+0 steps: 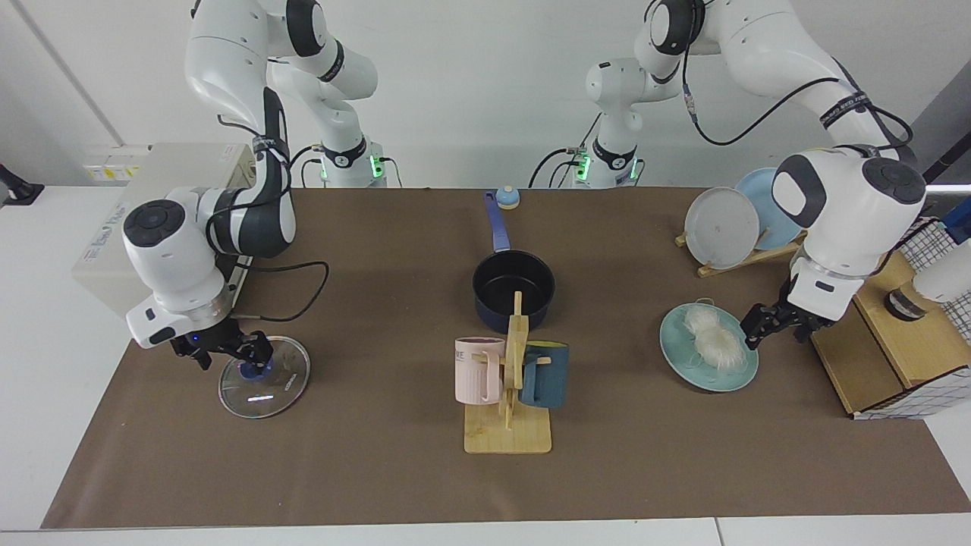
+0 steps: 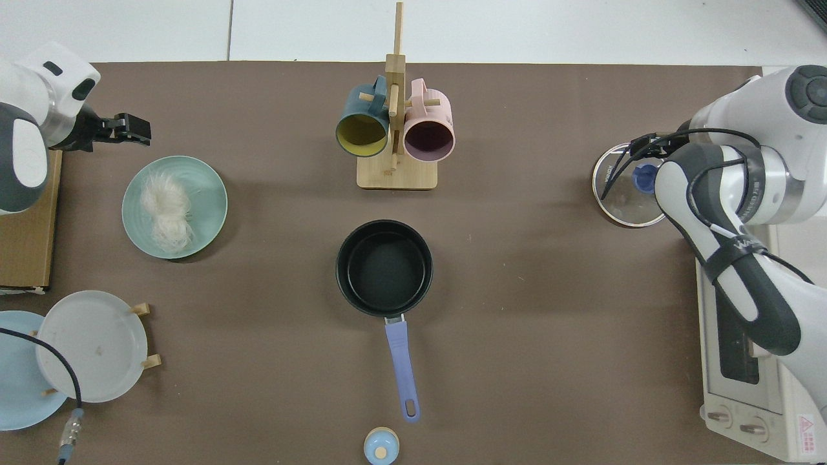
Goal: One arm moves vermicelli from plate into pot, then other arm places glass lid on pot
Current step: 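Reach the left gripper to the vermicelli while the right gripper reaches the lid, then grasp the vermicelli with the left gripper and lift it, then carry the vermicelli over the pot and release it with the left gripper, then withdraw the left gripper while the right gripper carries the lid toward the pot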
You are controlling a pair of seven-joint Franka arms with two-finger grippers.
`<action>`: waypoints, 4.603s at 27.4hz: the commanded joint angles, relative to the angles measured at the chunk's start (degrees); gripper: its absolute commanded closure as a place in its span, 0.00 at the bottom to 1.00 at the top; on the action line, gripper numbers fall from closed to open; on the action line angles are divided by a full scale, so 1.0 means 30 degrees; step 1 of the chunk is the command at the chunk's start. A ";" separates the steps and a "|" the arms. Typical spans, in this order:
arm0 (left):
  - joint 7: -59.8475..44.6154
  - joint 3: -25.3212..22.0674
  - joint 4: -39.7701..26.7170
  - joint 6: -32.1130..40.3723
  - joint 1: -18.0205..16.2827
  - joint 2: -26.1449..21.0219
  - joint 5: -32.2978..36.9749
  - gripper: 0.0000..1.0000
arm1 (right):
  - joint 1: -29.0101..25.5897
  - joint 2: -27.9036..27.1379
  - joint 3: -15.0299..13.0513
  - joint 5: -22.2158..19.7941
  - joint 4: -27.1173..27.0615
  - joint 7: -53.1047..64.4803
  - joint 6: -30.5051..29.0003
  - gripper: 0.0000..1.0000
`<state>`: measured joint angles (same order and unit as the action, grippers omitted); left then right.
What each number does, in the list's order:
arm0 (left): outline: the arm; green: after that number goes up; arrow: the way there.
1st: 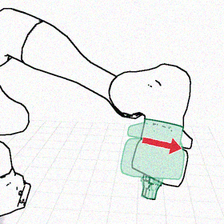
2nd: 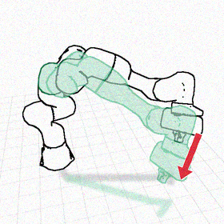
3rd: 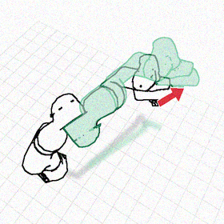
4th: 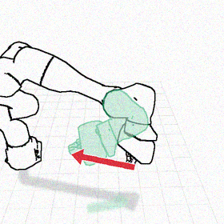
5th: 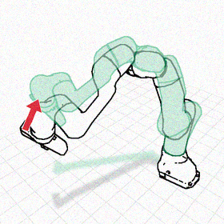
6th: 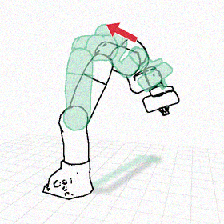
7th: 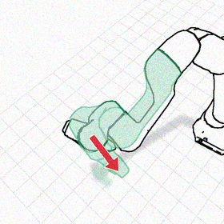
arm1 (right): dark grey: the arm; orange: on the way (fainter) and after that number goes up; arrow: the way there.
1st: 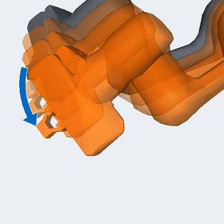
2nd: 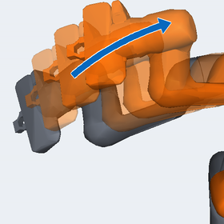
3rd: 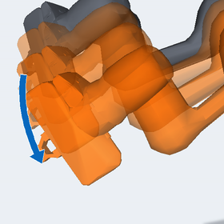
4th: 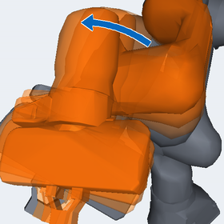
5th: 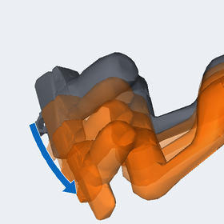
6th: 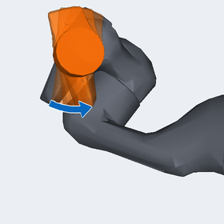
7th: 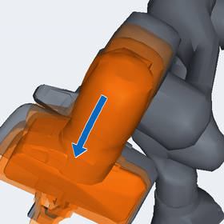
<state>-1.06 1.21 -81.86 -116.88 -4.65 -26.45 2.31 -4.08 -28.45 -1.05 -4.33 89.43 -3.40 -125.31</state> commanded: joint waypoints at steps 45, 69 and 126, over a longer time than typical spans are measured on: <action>-0.4036 0.1383 -0.0282 0.3216 0.0320 0.0084 0.0255 1.00 | -0.0309 0.0050 0.0290 -0.0139 0.1655 0.0811 -0.0418 1.00; -1.5261 1.0524 -0.2096 0.2488 0.0350 0.2049 0.0255 1.00 | -0.0250 0.3593 0.0466 0.1121 0.1421 0.1074 0.2920 1.00; -0.9227 1.0701 -0.1982 0.6615 -0.3313 0.5740 0.0929 0.00 | 0.7508 0.6673 0.0818 0.0857 0.0894 -0.7240 0.7609 1.00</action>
<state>-30.27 33.46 -88.11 -99.08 -13.96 -11.65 6.53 13.87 -8.70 1.80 -1.83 93.08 -18.99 -103.52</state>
